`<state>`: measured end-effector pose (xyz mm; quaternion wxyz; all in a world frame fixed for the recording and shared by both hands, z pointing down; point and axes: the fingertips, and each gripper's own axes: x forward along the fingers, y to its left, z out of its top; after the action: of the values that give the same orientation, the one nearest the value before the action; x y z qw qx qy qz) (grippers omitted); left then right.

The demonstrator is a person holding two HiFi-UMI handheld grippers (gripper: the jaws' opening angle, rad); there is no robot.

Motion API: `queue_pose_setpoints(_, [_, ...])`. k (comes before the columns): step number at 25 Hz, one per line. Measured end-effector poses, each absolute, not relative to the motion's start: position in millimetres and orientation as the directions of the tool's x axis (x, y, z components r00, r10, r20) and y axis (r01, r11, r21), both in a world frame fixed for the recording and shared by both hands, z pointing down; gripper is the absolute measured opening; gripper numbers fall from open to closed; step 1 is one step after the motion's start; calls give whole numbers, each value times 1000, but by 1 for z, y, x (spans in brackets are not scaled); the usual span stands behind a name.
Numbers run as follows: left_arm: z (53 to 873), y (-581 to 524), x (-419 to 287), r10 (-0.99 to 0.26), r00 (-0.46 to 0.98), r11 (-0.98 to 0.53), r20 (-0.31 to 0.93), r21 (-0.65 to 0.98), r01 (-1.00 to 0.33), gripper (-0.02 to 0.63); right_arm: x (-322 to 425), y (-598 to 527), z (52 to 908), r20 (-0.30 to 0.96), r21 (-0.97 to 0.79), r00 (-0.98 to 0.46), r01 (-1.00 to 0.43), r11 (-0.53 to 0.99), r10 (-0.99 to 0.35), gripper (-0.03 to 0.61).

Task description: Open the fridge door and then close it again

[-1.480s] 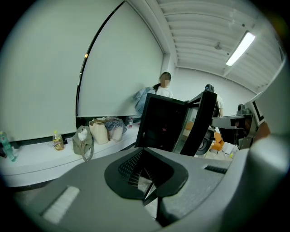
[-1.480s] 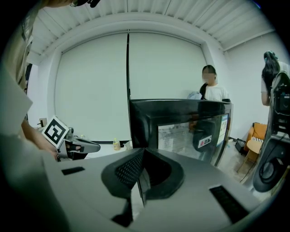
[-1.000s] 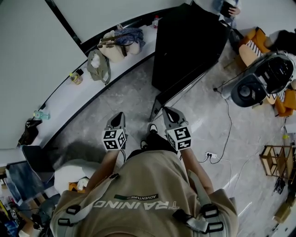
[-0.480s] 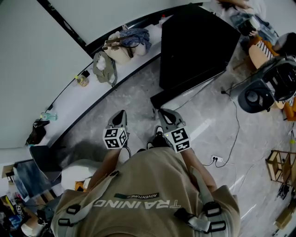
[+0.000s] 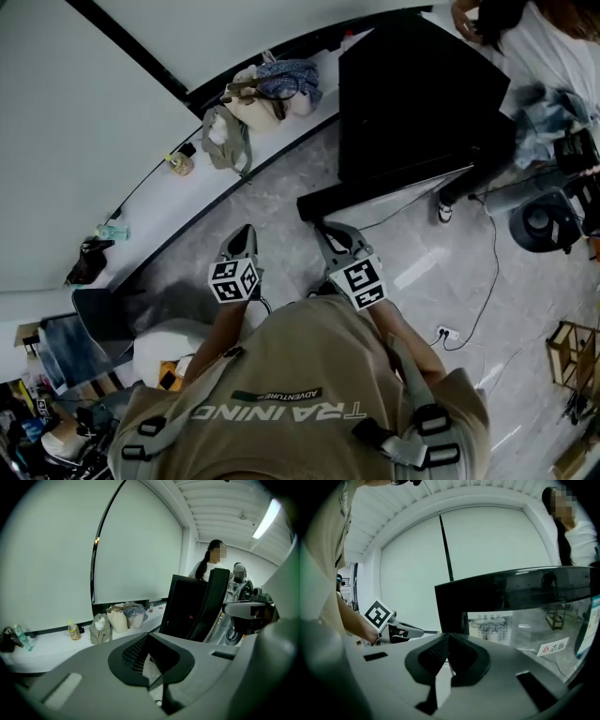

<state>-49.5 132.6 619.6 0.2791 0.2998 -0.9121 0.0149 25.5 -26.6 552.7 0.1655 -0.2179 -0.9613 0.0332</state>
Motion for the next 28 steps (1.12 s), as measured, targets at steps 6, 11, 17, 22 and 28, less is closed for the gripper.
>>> queue_pose_setpoints(6, [601, 124, -53, -525, -694, 827, 493, 103, -553, 0, 13, -26, 550, 287, -161, -837, 437, 885, 466, -5])
queue_pose_setpoints(11, [595, 118, -67, -517, -717, 836, 467, 95, -541, 0, -7, -31, 553, 281, -175, -833, 444, 879, 477, -5])
queue_pose_setpoints(17, [604, 129, -85, -514, -718, 850, 469, 164, -501, 0, -30, -33, 559, 293, -164, -837, 432, 887, 462, -5])
queue_pose_setpoints(22, [607, 135, -112, -538, -708, 838, 457, 196, -510, 0, -52, -38, 563, 327, -140, -849, 391, 910, 415, -5])
queue_pose_setpoints(28, [598, 137, -155, -594, -670, 796, 446, 207, -568, 0, -76, -44, 564, 362, -137, -876, 287, 948, 318, -5])
